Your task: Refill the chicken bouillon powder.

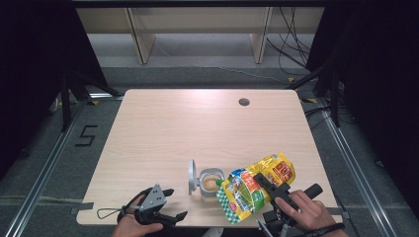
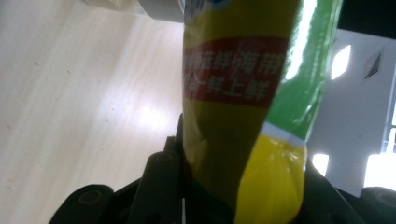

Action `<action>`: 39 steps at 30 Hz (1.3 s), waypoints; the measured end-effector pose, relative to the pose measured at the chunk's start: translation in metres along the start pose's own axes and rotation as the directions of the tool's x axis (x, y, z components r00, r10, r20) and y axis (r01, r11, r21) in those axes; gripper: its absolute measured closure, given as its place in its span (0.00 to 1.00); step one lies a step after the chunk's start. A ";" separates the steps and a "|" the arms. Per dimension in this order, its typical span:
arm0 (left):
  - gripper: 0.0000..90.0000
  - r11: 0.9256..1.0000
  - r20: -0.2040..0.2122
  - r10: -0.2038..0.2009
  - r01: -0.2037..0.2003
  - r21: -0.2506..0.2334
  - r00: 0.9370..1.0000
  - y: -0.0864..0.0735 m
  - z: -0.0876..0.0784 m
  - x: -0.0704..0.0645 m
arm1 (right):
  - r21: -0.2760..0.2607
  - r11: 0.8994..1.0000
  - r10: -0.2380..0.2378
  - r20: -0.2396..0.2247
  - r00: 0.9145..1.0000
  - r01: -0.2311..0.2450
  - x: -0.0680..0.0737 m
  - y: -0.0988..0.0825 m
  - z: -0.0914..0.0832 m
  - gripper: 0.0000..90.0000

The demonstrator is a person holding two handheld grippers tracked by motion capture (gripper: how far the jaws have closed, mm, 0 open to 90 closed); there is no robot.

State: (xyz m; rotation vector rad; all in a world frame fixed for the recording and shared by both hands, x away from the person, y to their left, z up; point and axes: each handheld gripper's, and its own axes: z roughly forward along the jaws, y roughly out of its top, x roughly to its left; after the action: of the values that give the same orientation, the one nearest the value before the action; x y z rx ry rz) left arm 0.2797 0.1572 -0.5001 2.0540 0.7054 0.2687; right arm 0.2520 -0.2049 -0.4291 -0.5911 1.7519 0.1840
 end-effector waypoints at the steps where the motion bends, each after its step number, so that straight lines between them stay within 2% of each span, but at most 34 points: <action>1: 0.17 1.000 0.002 -0.001 0.001 0.000 1.000 0.000 0.000 0.000 | -0.003 1.000 0.014 0.004 1.000 -0.014 0.002 0.000 0.001 0.80; 2: 0.17 1.000 -0.002 0.006 -0.006 0.008 1.000 0.000 0.000 0.001 | -0.005 0.999 0.035 0.002 0.999 -0.035 0.005 0.000 0.001 0.81; 5: 0.17 1.000 -0.001 0.003 -0.003 0.007 1.000 0.000 0.000 0.001 | -0.017 0.998 0.061 0.006 0.998 -0.061 0.009 0.000 0.003 0.81; 6: 0.17 1.000 -0.002 0.005 -0.005 0.007 1.000 0.000 0.000 0.001 | -0.033 0.998 0.051 0.019 0.999 -0.050 0.007 0.000 0.004 0.81; 7: 0.17 1.000 -0.003 0.029 -0.029 0.006 1.000 0.000 -0.001 0.003 | -0.041 0.997 0.066 0.016 0.998 -0.065 0.008 -0.001 0.005 0.81; 8: 0.17 1.000 -0.006 0.022 -0.022 0.005 1.000 0.000 0.000 0.002 | -0.031 0.993 0.112 0.006 0.994 -0.111 0.011 -0.001 0.004 0.81; 9: 0.17 1.000 -0.005 0.024 -0.024 0.010 1.000 0.000 -0.001 0.002 | -0.035 0.993 0.115 0.012 0.993 -0.115 0.010 -0.001 0.004 0.81; 10: 0.17 1.000 -0.006 0.023 -0.023 0.006 1.000 0.000 0.000 0.002 | -0.041 0.989 0.140 0.015 0.990 -0.140 0.012 -0.002 0.004 0.81; 11: 0.17 1.000 -0.003 0.027 -0.026 0.006 1.000 0.000 -0.001 0.002 | -0.052 0.991 0.125 0.019 0.992 -0.124 0.010 -0.002 0.004 0.81; 12: 0.17 1.000 -0.001 0.003 -0.003 0.008 1.000 0.000 0.000 0.001 | -0.058 0.989 0.135 0.019 0.991 -0.134 0.011 -0.002 0.005 0.81; 13: 0.17 1.000 -0.002 0.005 -0.005 0.007 1.000 0.000 0.000 0.001 | -0.062 0.988 0.146 0.016 0.989 -0.144 0.013 -0.001 0.005 0.81; 14: 0.17 1.000 0.001 0.003 -0.003 0.004 1.000 0.000 0.000 0.001 | -0.065 0.986 0.157 0.011 0.988 -0.156 0.014 -0.001 0.005 0.81; 16: 0.17 1.000 0.000 0.011 -0.011 0.003 1.000 0.000 -0.001 0.001 | -0.046 0.977 0.210 -0.007 0.978 -0.210 0.018 -0.001 0.003 0.81; 17: 0.17 1.000 -0.007 0.029 -0.029 -0.006 1.000 0.000 -0.001 0.002 | -0.077 0.981 0.180 0.000 0.984 -0.180 0.016 -0.002 0.005 0.81; 18: 0.17 1.000 -0.009 0.027 -0.027 -0.005 1.000 0.000 -0.001 0.002 | -0.074 0.974 0.212 -0.015 0.977 -0.213 0.018 -0.002 0.005 0.81; 19: 0.17 0.999 -0.011 0.032 -0.032 -0.002 0.999 0.000 -0.001 0.002 | -0.092 0.979 0.185 0.001 0.983 -0.184 0.016 -0.002 0.006 0.81; 21: 0.17 1.000 0.000 0.010 -0.010 0.011 1.000 0.000 -0.001 0.002 | -0.090 0.976 0.198 -0.003 0.980 -0.197 0.017 -0.003 0.006 0.81; 22: 0.17 1.000 -0.003 0.008 -0.008 0.001 1.000 0.000 -0.001 0.001 | -0.079 0.963 0.257 -0.020 0.966 -0.257 0.021 -0.003 0.006 0.81; 23: 0.17 1.000 -0.005 0.015 -0.015 0.002 1.000 0.000 -0.001 0.002 | -0.096 0.969 0.228 -0.021 0.974 -0.229 0.018 -0.004 0.007 0.81; 24: 0.17 1.000 -0.003 0.031 -0.031 -0.004 1.000 0.000 -0.001 0.002 | -0.070 0.947 0.312 -0.035 0.950 -0.314 0.023 -0.004 0.006 0.81; 25: 0.17 1.000 -0.009 0.030 -0.030 -0.006 1.000 0.000 -0.001 0.002 | -0.105 0.960 0.258 -0.023 0.966 -0.259 0.018 -0.005 0.008 0.81; 26: 0.17 1.000 -0.004 0.030 -0.030 -0.001 1.000 0.000 -0.002 0.002 | -0.090 0.945 0.312 -0.038 0.949 -0.314 0.022 -0.006 0.007 0.81; 27: 0.17 1.000 -0.001 0.030 -0.030 0.002 1.000 0.001 -0.002 0.002 | -0.125 0.958 0.258 -0.019 0.966 -0.259 0.016 -0.007 0.009 0.81; 28: 0.17 1.000 -0.002 0.029 -0.029 -0.002 1.000 0.001 -0.002 0.002 | -0.085 0.916 0.389 -0.055 0.920 -0.392 0.026 -0.006 0.007 0.81; 29: 0.17 1.000 -0.004 0.030 -0.030 -0.002 1.000 0.001 -0.002 0.002 | -0.102 0.926 0.360 -0.050 0.932 -0.363 0.023 -0.008 0.008 0.81; 30: 0.17 0.999 -0.007 0.046 -0.045 0.013 0.999 0.001 -0.003 0.003 | -0.107 0.908 0.400 -0.067 0.914 -0.405 0.026 -0.008 0.009 0.81; 31: 0.17 0.999 -0.007 0.047 -0.047 0.011 0.999 0.001 -0.003 0.003 | -0.135 0.927 0.346 -0.056 0.937 -0.351 0.023 -0.009 0.011 0.81; 32: 0.17 1.000 -0.005 0.027 -0.027 0.000 1.000 0.001 -0.002 0.002 | -0.141 0.921 0.357 -0.061 0.932 -0.362 0.025 -0.009 0.012 0.81; 33: 0.17 1.000 -0.002 0.007 -0.007 -0.002 1.000 0.000 -0.002 0.001 | -0.104 0.921 0.369 -0.082 0.926 -0.376 0.027 -0.008 0.011 0.81; 34: 0.17 1.000 -0.001 0.007 -0.007 -0.001 1.000 0.000 -0.002 0.001 | -0.125 0.940 0.312 -0.053 0.949 -0.316 0.023 -0.010 0.012 0.81; 35: 0.17 1.000 -0.002 0.010 -0.010 -0.001 1.000 0.000 -0.002 0.001 | -0.125 0.926 0.349 -0.081 0.933 -0.357 0.026 -0.009 0.012 0.81; 37: 0.17 0.999 -0.009 0.048 -0.047 0.014 0.999 0.001 -0.003 0.003 | -0.114 0.926 0.353 -0.083 0.932 -0.361 0.027 -0.010 0.012 0.81; 38: 0.17 0.999 -0.009 0.042 -0.042 0.013 0.999 0.001 -0.003 0.003 | -0.128 0.925 0.349 -0.080 0.934 -0.357 0.027 -0.010 0.014 0.81; 39: 0.17 1.000 -0.011 0.023 -0.023 0.012 1.000 0.000 -0.003 0.002 | -0.117 0.919 0.367 -0.085 0.926 -0.376 0.028 -0.011 0.013 0.81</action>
State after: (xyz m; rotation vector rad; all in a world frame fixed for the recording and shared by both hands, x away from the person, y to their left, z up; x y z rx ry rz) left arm 0.2800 0.1604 -0.4982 2.0743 0.6914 0.2898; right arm 0.2641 -0.2169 -0.4570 -0.3529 1.9118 0.5556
